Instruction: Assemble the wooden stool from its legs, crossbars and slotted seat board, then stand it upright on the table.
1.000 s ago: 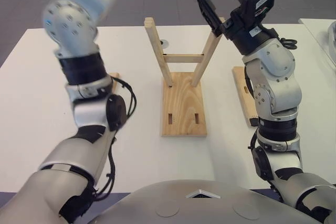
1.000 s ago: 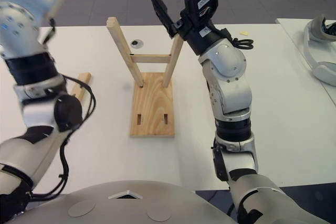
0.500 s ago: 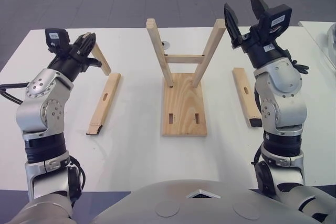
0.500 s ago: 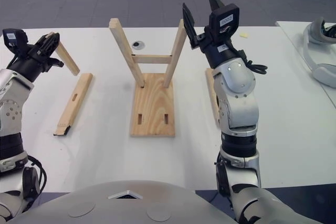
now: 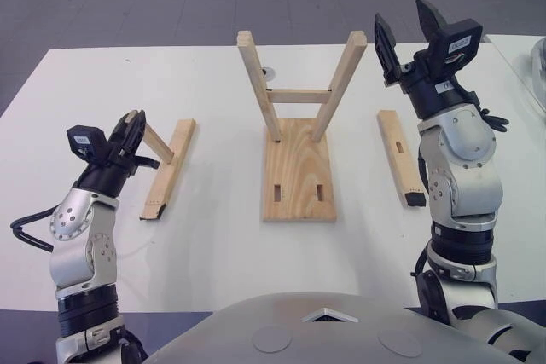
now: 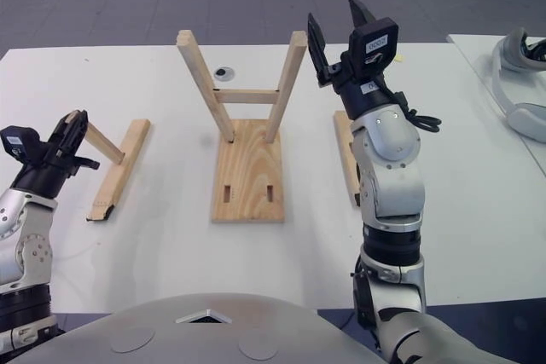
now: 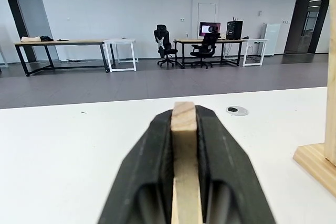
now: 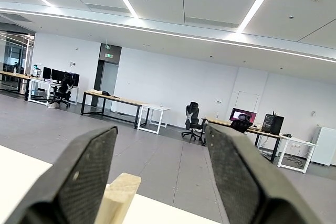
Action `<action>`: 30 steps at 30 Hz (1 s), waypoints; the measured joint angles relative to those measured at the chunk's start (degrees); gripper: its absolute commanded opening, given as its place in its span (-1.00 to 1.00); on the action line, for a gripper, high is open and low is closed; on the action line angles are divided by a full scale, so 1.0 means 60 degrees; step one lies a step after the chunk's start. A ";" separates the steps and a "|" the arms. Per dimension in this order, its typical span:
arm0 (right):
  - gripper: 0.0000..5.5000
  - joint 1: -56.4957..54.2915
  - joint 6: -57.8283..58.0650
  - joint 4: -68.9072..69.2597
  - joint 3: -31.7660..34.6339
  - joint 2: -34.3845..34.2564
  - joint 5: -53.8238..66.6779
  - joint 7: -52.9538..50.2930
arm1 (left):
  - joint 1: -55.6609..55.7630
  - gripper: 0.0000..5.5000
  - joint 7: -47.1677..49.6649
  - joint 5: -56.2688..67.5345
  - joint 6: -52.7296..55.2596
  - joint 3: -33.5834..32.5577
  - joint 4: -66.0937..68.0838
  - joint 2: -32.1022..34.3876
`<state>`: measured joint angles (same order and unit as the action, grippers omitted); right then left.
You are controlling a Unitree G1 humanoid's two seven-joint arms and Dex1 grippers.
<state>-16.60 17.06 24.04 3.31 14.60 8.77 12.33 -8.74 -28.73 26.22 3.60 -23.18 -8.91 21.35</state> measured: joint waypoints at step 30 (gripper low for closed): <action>0.12 0.0000 -0.0031 -0.0145 -0.0193 0.0122 -0.0055 0.0181 | 0.0099 -0.85 0.0353 -0.0357 -0.0896 0.0542 0.0363 -0.0365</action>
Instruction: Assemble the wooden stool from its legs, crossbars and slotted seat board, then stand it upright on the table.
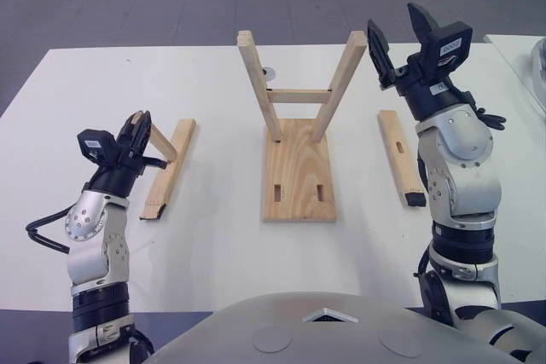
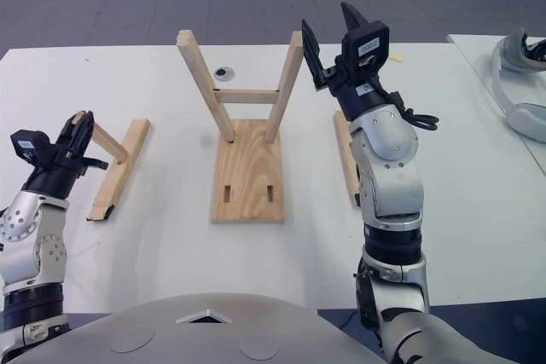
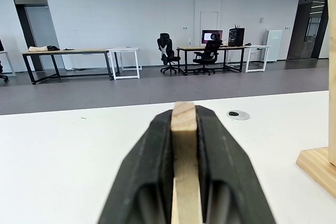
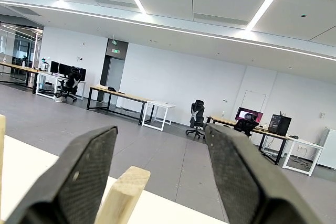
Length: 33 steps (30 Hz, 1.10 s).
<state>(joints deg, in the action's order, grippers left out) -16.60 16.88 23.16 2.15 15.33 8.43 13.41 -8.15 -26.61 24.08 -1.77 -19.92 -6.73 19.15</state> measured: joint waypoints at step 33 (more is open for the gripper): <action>0.12 0.0001 0.0001 0.0008 -0.0002 0.0001 -0.0281 0.0156 | -0.0005 -0.85 0.0296 -0.0432 -0.0233 0.0287 0.0043 -0.0149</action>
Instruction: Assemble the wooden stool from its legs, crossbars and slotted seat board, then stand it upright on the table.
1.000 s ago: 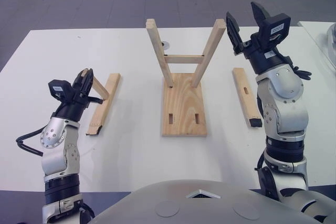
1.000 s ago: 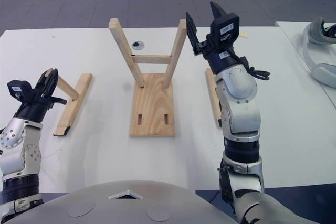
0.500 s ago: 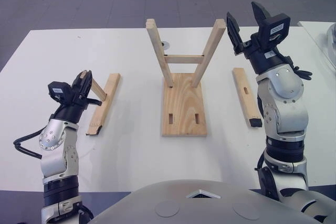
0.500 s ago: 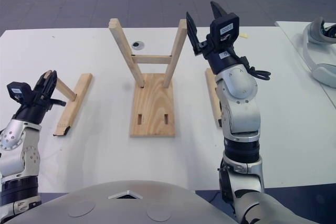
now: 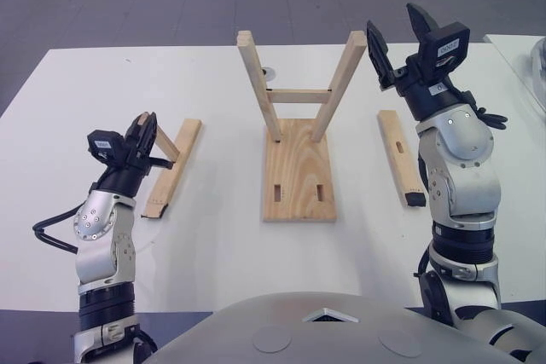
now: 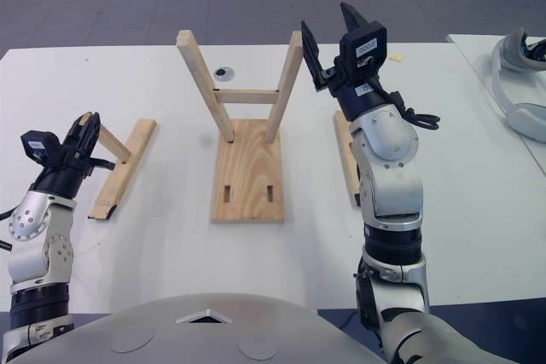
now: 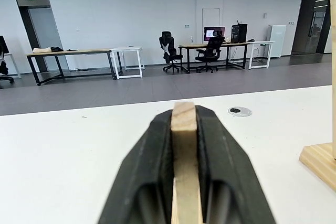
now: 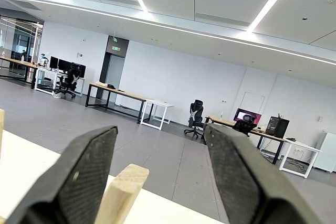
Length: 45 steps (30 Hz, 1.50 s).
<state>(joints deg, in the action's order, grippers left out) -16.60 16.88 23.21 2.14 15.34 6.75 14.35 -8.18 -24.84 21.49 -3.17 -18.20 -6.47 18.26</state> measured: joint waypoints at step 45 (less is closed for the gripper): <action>0.12 0.0179 -0.0226 -0.0031 -0.0217 -0.0420 -0.0076 -0.0549 | 0.1421 0.42 -0.1671 -0.1125 0.4409 0.1991 0.2436 0.2775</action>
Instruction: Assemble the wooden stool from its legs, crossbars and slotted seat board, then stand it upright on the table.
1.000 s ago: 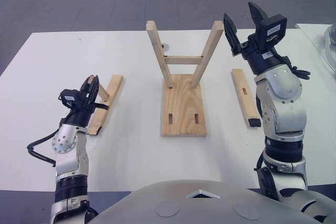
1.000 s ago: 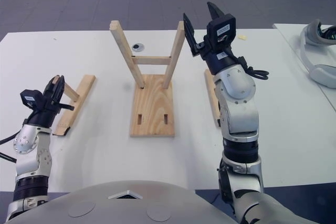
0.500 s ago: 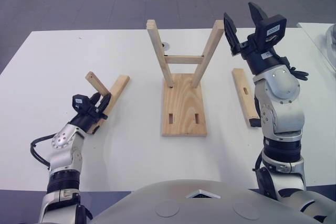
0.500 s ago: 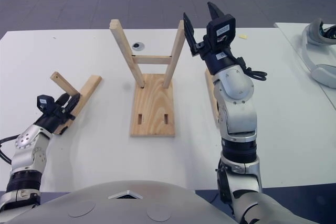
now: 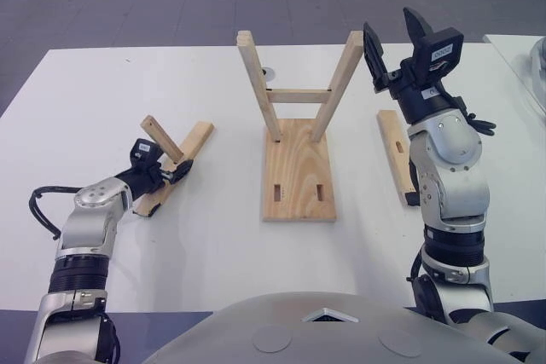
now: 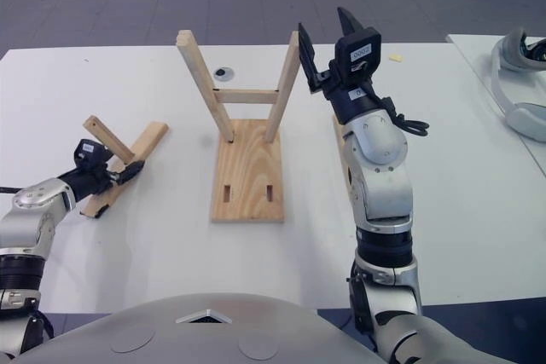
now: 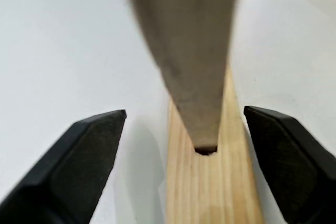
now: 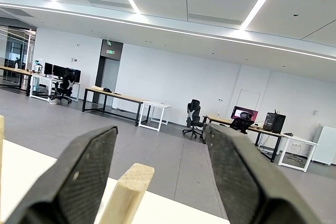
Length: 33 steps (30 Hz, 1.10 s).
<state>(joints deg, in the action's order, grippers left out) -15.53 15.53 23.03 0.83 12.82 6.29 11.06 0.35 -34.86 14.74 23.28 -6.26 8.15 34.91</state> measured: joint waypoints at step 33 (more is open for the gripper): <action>0.12 -0.0019 -0.0178 -0.0302 0.0220 -0.0052 -0.0211 -0.0226 | 0.6423 -0.26 0.0663 0.1050 0.1444 -0.1005 -0.0288 -0.0254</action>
<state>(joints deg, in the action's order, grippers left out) -15.64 14.46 21.22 2.16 12.51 5.02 9.70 38.89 -30.88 21.04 31.95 -12.29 6.42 33.39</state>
